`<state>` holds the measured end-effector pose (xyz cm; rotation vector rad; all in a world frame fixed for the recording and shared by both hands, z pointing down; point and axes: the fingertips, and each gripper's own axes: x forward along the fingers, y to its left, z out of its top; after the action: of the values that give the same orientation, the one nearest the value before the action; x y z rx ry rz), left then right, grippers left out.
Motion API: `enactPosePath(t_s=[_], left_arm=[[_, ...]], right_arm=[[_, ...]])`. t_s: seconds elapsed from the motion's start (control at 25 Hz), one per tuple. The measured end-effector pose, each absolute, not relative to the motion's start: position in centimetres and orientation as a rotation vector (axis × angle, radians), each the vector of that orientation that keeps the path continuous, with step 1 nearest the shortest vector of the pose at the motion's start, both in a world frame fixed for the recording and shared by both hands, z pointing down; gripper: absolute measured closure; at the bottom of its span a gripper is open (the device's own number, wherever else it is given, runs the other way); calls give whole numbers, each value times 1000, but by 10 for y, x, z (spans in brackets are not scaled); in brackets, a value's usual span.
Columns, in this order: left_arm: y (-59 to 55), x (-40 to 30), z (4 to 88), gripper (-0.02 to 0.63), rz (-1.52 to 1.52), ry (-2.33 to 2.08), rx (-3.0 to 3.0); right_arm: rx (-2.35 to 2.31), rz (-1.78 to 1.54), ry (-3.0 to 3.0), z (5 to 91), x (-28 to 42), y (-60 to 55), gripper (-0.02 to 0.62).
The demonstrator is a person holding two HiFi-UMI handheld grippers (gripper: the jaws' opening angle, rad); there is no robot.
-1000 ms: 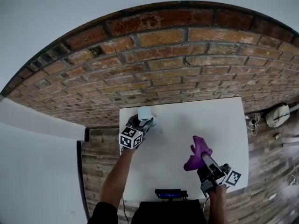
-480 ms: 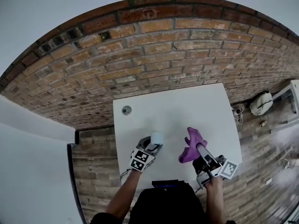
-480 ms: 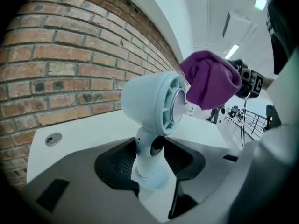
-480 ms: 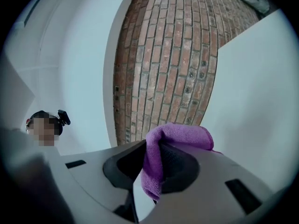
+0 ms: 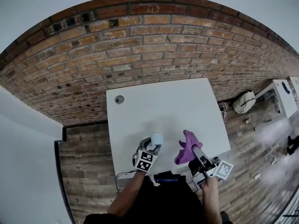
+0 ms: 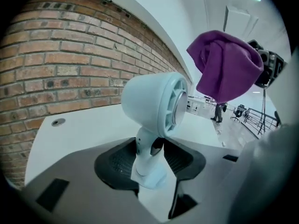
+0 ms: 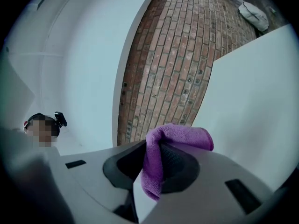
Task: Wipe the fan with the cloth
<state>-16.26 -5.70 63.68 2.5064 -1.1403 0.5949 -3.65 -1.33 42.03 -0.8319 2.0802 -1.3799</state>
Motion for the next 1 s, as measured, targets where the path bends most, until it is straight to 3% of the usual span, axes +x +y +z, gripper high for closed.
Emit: enactPosePath(t_s=[0.28, 0.6, 0.72, 0.88, 1.0], left_arm=[[-46, -160, 628, 403, 549, -1190, 2483], [-17, -221, 585, 406, 593, -1375, 2340], [-26, -214, 525, 527, 542, -1438, 2384], [-39, -174, 510, 600, 700, -1287, 2437], [-37, -160, 526, 600, 876, -1209, 2398]], right_arm=[[-777, -1396, 2196, 425, -42, -25, 531], [-816, -1521, 2431, 497, -42, -42, 531], [-700, -1485, 2569, 505, -70, -53, 531], [-566, -1368, 2725, 496, -122, -69, 531], [-577, -1312, 2855, 511, -148, -65, 531]])
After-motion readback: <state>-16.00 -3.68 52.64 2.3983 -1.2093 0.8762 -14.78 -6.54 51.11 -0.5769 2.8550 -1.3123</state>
